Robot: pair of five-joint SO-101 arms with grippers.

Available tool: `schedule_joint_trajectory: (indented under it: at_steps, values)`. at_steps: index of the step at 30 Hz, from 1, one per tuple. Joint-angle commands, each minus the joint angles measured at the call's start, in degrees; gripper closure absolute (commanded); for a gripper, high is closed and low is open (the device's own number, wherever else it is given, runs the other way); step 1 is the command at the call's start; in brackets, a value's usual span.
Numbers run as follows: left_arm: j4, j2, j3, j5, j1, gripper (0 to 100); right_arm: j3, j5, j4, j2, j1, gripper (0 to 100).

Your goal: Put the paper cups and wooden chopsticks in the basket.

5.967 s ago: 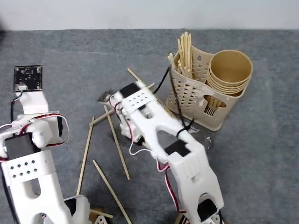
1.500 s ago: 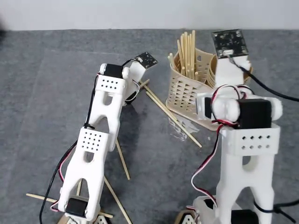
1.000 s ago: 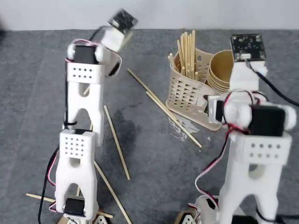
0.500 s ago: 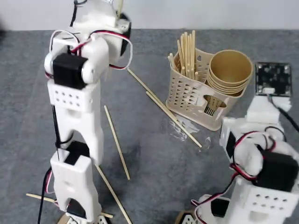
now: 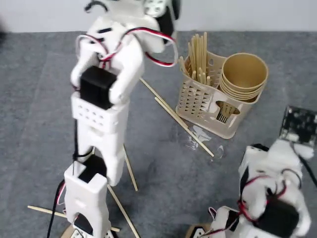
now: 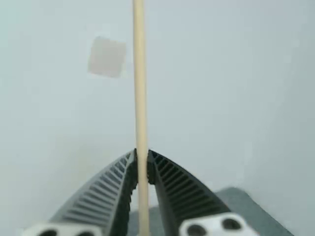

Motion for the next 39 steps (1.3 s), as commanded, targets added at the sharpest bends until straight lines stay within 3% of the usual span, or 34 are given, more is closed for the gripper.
schedule_joint_trajectory:
  at_steps: [1,15,21,26,35,39]
  values:
    - [-2.02,2.02,-1.8,2.29,2.2,99,4.48,3.08,-3.56,-5.49,1.45,99.0]
    - [-6.77,15.82,-1.8,3.16,3.96,99,10.46,3.69,-4.88,-11.12,1.45,99.0]
    - [3.25,16.44,-8.66,2.55,5.8,98,10.55,3.78,-4.88,-11.21,1.45,99.0]
    - [15.91,16.7,-16.48,-2.46,6.51,86,10.46,3.78,-4.97,-11.47,1.45,99.0]
    - [20.75,12.4,-16.48,-2.73,1.05,84,10.46,4.04,-4.88,-11.21,1.27,98.7]
    - [26.46,6.59,-16.48,-4.13,-2.02,84,10.2,7.47,-5.41,-11.21,1.19,98.7]
